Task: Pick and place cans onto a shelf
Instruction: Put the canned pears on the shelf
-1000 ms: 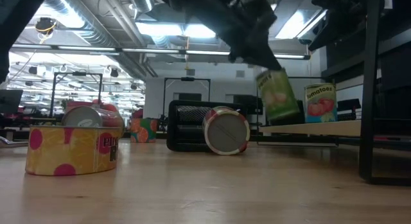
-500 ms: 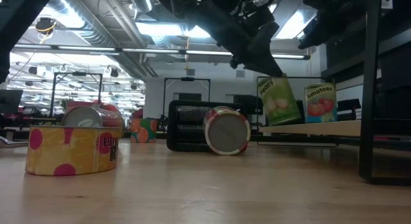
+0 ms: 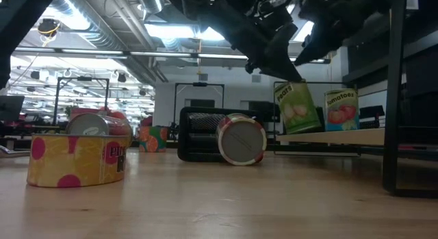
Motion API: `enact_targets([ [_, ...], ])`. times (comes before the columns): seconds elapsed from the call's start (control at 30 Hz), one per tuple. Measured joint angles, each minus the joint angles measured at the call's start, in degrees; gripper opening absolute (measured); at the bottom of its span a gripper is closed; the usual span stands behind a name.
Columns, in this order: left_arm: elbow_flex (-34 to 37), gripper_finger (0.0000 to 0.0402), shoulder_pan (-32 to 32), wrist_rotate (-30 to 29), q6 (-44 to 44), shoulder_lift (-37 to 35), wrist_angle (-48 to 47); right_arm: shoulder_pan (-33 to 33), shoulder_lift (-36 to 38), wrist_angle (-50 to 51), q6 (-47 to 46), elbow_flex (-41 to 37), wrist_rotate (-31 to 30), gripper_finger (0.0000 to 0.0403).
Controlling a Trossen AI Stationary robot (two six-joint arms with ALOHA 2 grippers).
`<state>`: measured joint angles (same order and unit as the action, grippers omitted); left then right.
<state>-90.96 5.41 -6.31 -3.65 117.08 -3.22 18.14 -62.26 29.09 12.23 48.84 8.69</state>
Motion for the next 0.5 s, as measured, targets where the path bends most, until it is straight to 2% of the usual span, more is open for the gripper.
enact_targets([
  [0.23,0.0,0.0,-0.1,0.0,0.0,0.0,0.0,0.0,-4.9,0.0,0.0,0.0,0.0,0.003],
  [0.5,0.0,0.0006,-0.5,0.0,-3.1,0.0,-0.3,0.0,-6.6,1.1,0.0,0.0,0.2,0.003],
])
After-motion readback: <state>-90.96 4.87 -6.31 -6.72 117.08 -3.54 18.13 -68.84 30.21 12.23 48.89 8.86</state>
